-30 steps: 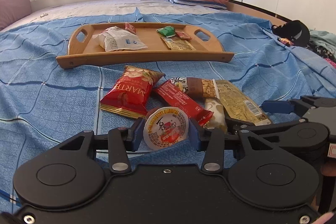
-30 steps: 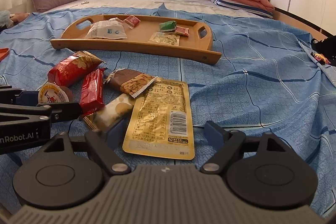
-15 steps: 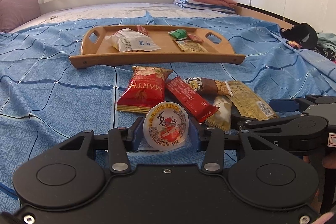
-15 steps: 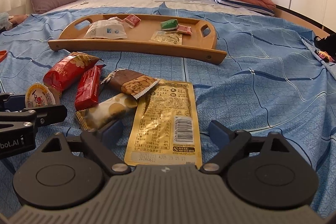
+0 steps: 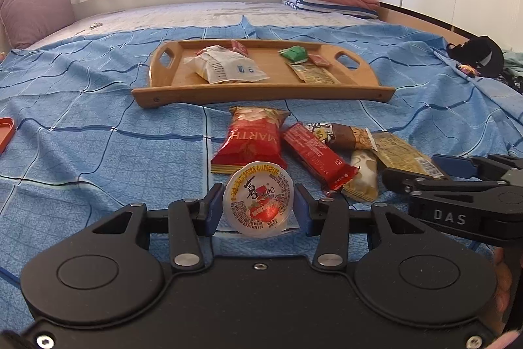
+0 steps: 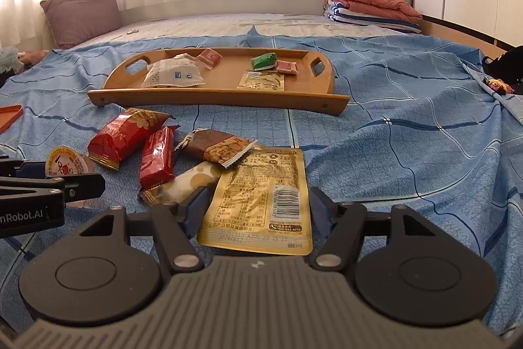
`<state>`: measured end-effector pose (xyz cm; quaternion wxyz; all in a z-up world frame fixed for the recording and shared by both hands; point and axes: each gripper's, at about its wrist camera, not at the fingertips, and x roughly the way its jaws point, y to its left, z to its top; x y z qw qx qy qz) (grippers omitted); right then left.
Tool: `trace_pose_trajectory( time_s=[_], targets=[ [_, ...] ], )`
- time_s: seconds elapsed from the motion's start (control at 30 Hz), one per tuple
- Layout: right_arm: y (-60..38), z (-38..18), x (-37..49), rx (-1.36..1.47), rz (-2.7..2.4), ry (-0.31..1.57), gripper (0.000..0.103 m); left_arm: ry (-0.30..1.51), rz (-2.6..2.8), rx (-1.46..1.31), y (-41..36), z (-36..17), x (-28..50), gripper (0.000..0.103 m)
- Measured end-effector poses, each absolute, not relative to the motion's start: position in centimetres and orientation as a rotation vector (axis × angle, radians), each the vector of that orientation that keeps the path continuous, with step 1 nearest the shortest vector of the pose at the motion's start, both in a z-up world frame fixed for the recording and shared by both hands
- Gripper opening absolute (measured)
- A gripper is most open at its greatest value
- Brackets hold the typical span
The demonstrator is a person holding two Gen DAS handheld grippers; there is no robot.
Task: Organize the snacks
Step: 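Grasp the round sauce cup with the left tool while the right tool grasps the long gold packet, then carry the sauce cup and gold packet over the wooden tray with both tools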
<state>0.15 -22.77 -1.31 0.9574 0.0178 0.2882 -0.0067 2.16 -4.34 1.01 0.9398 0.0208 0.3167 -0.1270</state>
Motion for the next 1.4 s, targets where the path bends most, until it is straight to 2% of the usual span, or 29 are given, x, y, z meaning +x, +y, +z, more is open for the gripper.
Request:
trace_pose_trajectory(
  time_s=[0.27,0.47,0.83,0.87,0.9,0.97,1.37,1.4],
  targets=[
    [-22.1,-0.7,-3.2,0.002,-0.023,0.57,0.069,0.65,-0.257,0.033,-3.6,1.4,1.2,0.043],
    [-22.2,-1.4,-2.3,-0.006,-0.063,0.574,0.083,0.657,-0.238,0.021,-3.3,1.3,1.3,0.043],
    [-22.0,-2.8,-0.1,0.039,-0.128,0.598,0.088,0.654,-0.227,0.022,-2.9,1.3,2.1,0.043],
    [-22.0,-2.8,0.0,0.046,-0.128,0.599,0.087,0.654,-0.226,0.022,-2.8,1.3,2.2,0.043],
    [-21.9,-2.8,0.0,0.051,-0.12,0.599,0.079,0.653,-0.226,0.022,-2.8,1.4,2.3,0.043],
    [-21.7,-2.6,0.1,0.045,-0.117,0.598,0.068,0.652,-0.225,0.02,-2.7,1.5,2.6,0.043],
    [-22.6,1.6,0.9,0.096,-0.086,0.517,0.065,0.627,-0.214,-0.013,-1.2,4.3,6.1,0.043],
    [-22.7,2.1,1.3,0.093,-0.085,0.509,0.06,0.626,-0.21,-0.02,-1.0,4.7,6.7,0.043]
  ],
)
